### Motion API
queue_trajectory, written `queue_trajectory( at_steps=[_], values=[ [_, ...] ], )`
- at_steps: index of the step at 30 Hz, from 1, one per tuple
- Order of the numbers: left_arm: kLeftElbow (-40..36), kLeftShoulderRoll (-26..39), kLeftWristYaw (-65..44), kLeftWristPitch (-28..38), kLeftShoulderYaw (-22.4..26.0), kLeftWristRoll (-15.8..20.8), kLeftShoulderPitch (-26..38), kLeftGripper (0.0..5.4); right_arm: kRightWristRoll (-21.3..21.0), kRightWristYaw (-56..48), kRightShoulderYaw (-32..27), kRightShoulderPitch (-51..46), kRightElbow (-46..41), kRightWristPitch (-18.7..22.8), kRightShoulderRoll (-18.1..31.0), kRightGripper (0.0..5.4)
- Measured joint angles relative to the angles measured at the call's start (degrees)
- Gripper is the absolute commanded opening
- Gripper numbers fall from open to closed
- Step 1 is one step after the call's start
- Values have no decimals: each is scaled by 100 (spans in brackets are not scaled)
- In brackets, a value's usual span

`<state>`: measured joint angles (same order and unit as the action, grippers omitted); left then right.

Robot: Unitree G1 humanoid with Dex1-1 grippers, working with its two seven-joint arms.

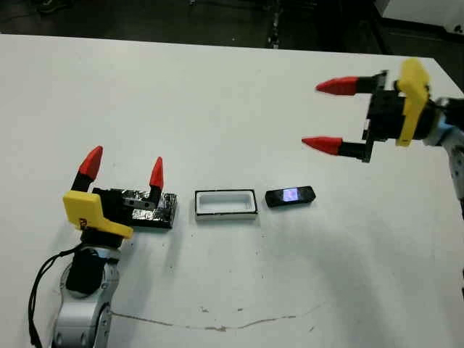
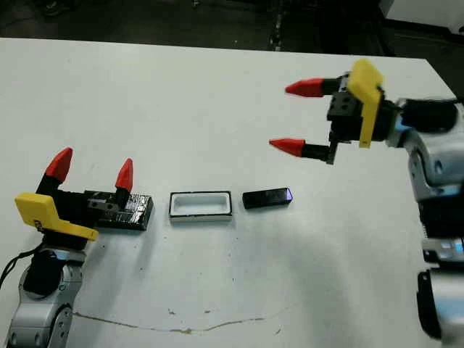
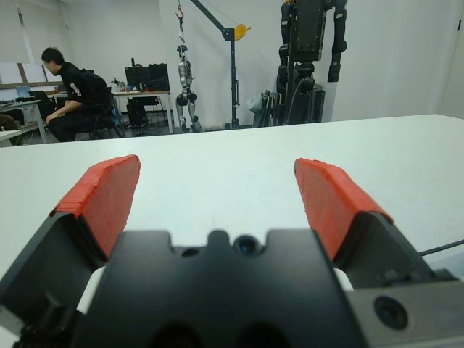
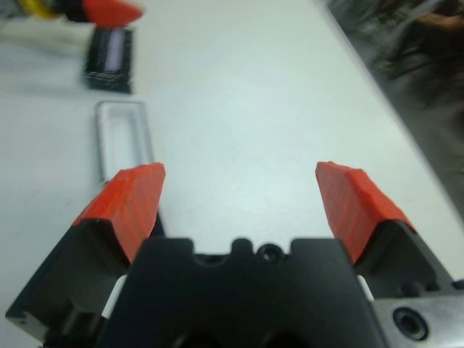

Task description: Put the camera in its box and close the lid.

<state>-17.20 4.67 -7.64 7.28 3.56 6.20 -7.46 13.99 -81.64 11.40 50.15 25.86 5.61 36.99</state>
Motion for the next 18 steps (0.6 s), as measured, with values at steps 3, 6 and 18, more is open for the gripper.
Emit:
queue_trajectory(
  at_steps=[3, 6, 18],
  values=[
    [-2, -3, 7, 0, -5, 0, 1, 540, -319, -382, 274, 303, 456, -247, -145, 538],
    [0, -4, 9, 3, -3, 3, 0, 540, -627, -524, 502, 399, 685, -474, -282, 538],
    [0, -6, 11, 4, -5, -5, -2, 540, -1236, -1049, 1211, 591, 1051, -873, -586, 538]
  ],
)
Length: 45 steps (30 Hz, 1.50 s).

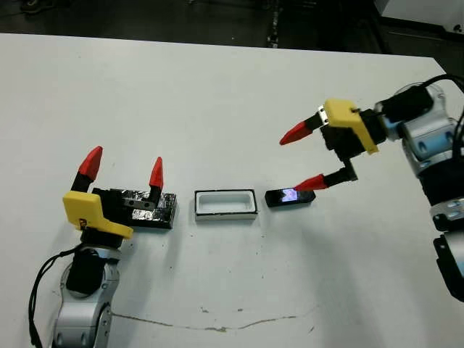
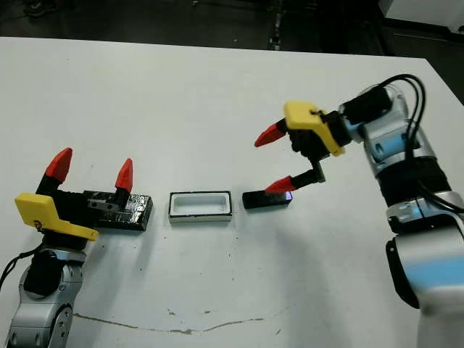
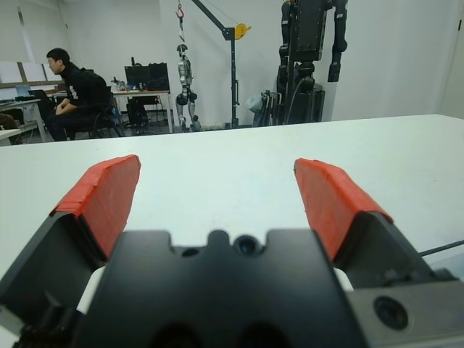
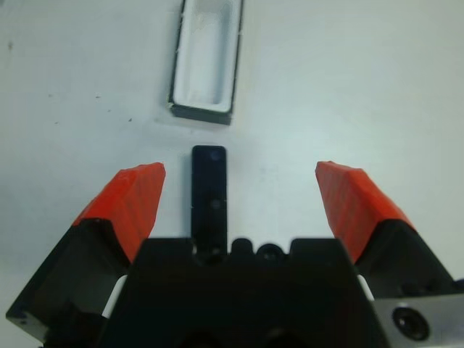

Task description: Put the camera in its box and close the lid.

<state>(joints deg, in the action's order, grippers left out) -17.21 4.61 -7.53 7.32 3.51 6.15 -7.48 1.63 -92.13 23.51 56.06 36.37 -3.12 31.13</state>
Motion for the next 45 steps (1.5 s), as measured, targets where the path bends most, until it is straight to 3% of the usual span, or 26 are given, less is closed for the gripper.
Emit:
queue_trajectory(
  at_steps=[16, 36, 45],
  values=[
    [0, 1, -9, 0, -6, 19, -9, 540, -589, 79, 204, -211, -219, 54, -59, 538],
    [-1, 3, -4, -1, -14, -32, -13, 540, -798, 238, 271, -402, 116, -61, -305, 538],
    [-1, 2, -4, -3, -20, -66, -13, 540, -821, 412, 238, -500, 166, 15, -374, 429]
  ],
)
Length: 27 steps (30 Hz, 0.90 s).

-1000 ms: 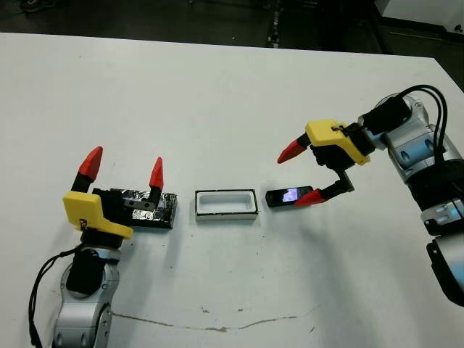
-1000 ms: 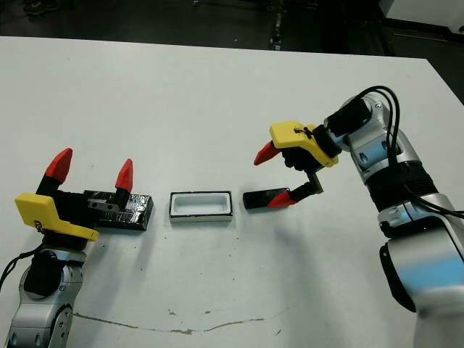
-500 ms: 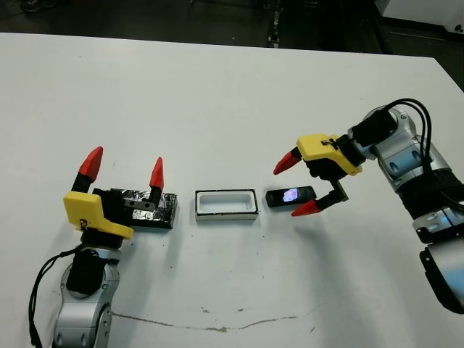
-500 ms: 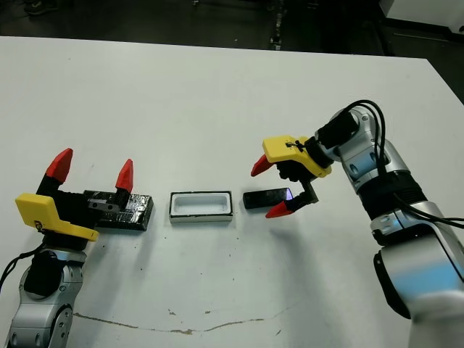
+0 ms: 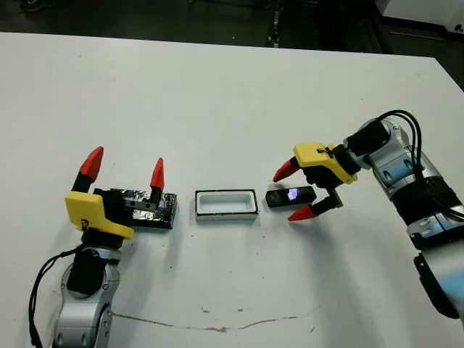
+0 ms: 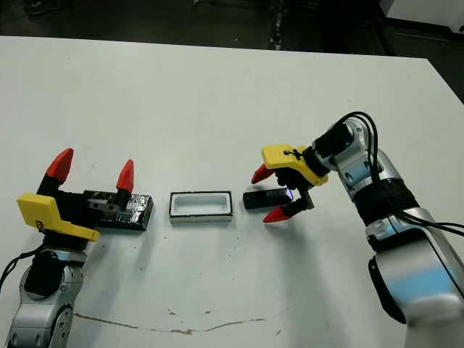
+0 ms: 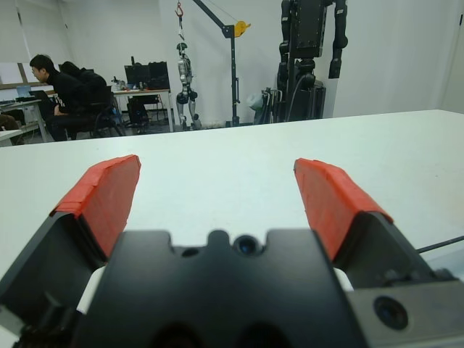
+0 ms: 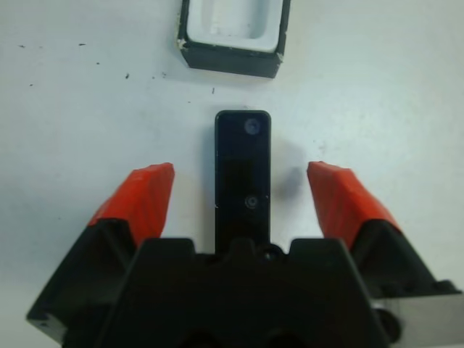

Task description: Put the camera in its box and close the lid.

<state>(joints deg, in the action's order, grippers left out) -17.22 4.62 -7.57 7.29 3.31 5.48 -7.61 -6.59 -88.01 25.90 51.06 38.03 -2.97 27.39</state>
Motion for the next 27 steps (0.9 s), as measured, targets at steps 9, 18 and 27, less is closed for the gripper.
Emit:
queue_trajectory(
  at_steps=[9, 18, 27],
  values=[
    [0, 1, -11, -13, 2, 35, 0, 540, 79, 156, -116, -162, 97, -285, -33, 287],
    [0, 2, -14, -19, 1, 79, -6, 540, 181, 387, -299, -274, 151, -327, -87, 165],
    [-1, 5, -17, -23, 2, 77, -20, 540, 303, 443, -489, -276, 202, -235, -95, 165]
  ],
)
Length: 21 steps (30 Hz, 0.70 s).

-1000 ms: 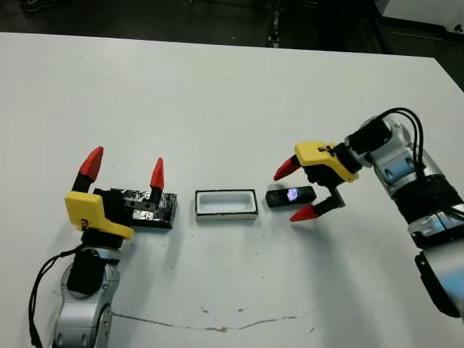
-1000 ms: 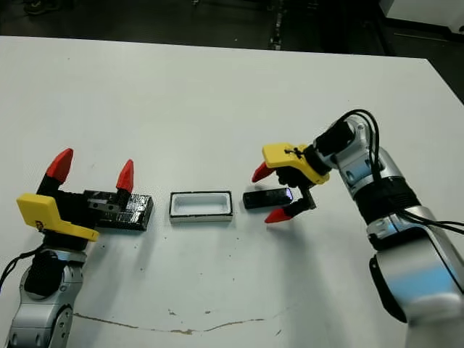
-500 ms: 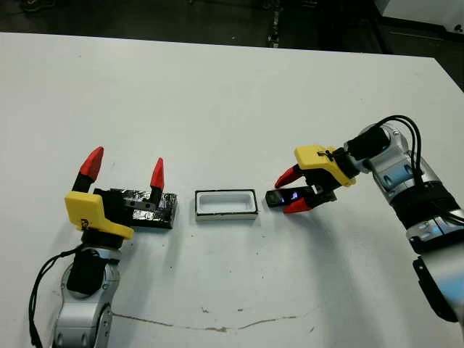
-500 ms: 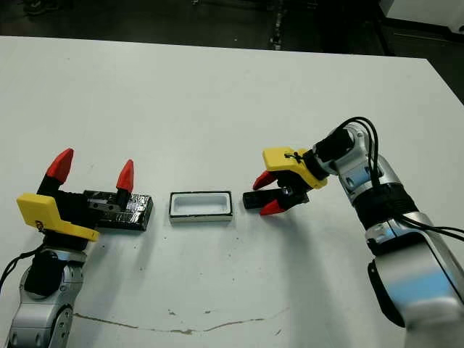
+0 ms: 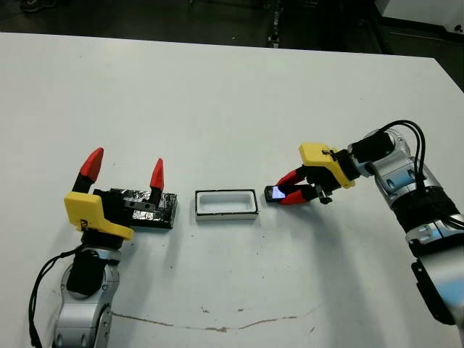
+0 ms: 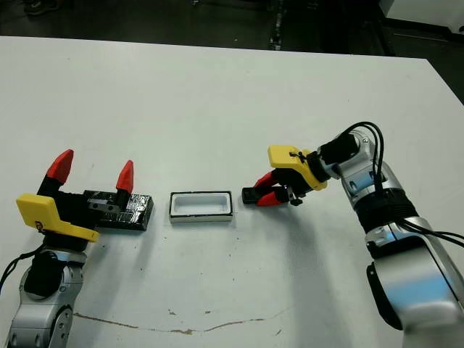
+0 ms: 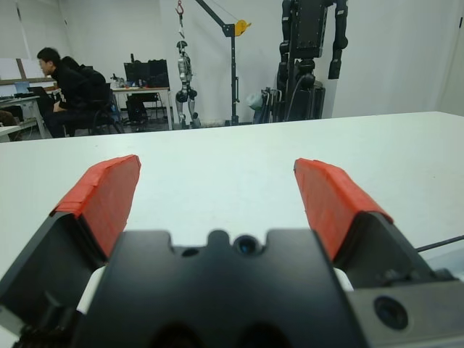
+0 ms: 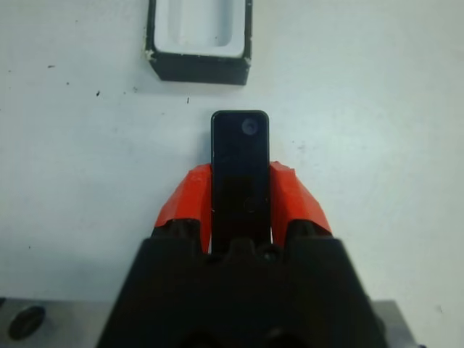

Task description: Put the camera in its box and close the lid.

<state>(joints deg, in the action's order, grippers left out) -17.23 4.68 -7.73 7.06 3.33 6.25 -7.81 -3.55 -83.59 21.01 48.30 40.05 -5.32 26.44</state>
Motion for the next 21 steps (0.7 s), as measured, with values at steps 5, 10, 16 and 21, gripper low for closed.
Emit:
queue_trajectory(
  at_steps=[5, 10, 16, 21],
  values=[
    [0, 1, 0, 1, 1, 0, -15, 540, 69, 30, -195, 69, -82, 414, 13, 165],
    [0, 0, 3, 1, 0, 0, -20, 540, 295, 60, -463, 193, -196, 809, 16, 165],
    [-2, 0, 7, 0, 0, -1, -27, 540, 845, 57, -782, 314, -441, 1791, -86, 165],
    [-1, -1, 6, 4, -1, 2, -29, 540, 1097, 343, -774, 151, -1498, 2706, -312, 165]
  ],
)
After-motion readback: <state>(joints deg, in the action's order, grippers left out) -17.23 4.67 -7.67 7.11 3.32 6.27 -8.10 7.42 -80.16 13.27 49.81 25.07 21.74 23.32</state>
